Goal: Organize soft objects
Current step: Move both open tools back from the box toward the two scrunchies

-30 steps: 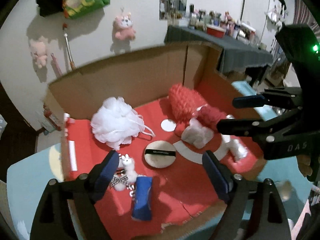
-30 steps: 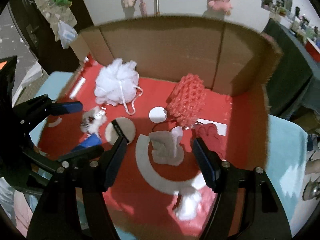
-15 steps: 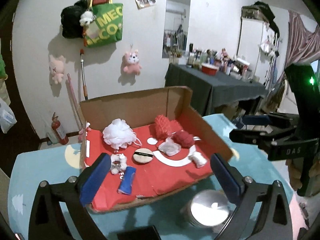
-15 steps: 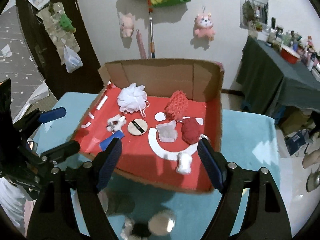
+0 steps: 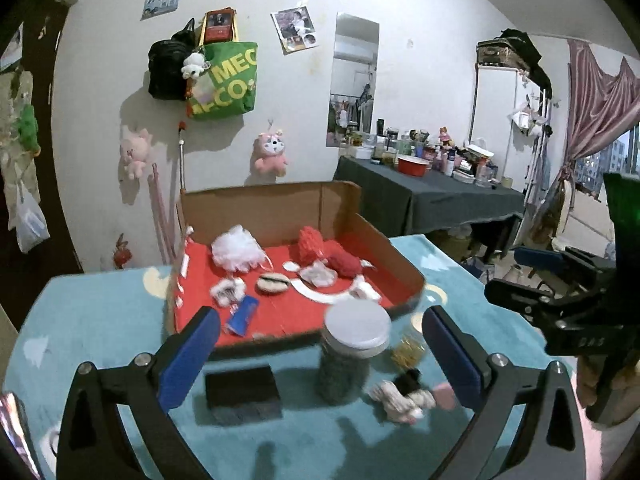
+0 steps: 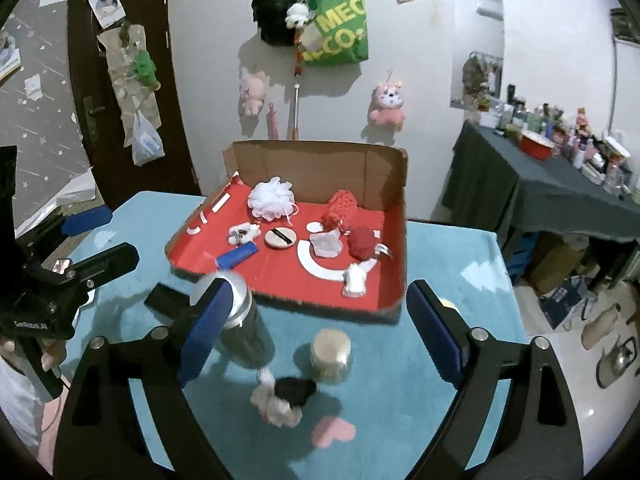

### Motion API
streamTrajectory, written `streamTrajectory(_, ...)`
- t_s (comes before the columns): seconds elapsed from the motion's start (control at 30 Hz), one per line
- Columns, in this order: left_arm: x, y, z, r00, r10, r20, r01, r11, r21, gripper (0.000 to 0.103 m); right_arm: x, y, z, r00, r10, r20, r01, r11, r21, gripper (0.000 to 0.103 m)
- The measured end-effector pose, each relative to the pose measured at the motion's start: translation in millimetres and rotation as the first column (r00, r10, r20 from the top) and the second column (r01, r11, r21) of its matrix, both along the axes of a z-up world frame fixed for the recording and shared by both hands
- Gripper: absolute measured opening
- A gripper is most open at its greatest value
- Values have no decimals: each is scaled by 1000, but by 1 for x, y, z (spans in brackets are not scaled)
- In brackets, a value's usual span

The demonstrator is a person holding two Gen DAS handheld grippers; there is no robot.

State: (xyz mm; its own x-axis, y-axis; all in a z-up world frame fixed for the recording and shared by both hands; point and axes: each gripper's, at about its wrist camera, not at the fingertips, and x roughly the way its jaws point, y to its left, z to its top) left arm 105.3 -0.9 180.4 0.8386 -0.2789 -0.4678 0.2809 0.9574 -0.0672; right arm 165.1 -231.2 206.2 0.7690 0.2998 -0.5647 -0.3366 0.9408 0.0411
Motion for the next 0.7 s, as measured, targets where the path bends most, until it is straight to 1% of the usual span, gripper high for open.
streamTrajectory(0.1, -15, -4, -11, 1000, 6, 16, -6, 1000, -21, 103, -24, -3, -12, 998, -37, 52, 39, 999, -37, 89)
streamTrajectory(0.2, -27, -11, -22, 998, 38, 41, -38, 999, 1, 103, -43, -8, -26, 994, -72, 80, 75, 996, -39, 89)
streamTrajectory(0.37, -35, -16, -45, 997, 73, 23, -73, 997, -12, 103, -64, -11, -48, 988, -114, 104, 120, 991, -55, 89)
streamTrajectory(0.53, -34, -18, -67, 995, 103, -2, -103, 995, 6, 103, -71, -12, -71, 988, -131, 79, 134, 990, -36, 89)
streamTrajectory(0.7, -29, -20, -89, 992, 114, -47, -113, 993, 20, 103, -68, -15, -96, 991, -131, 18, 131, 991, -4, 89)
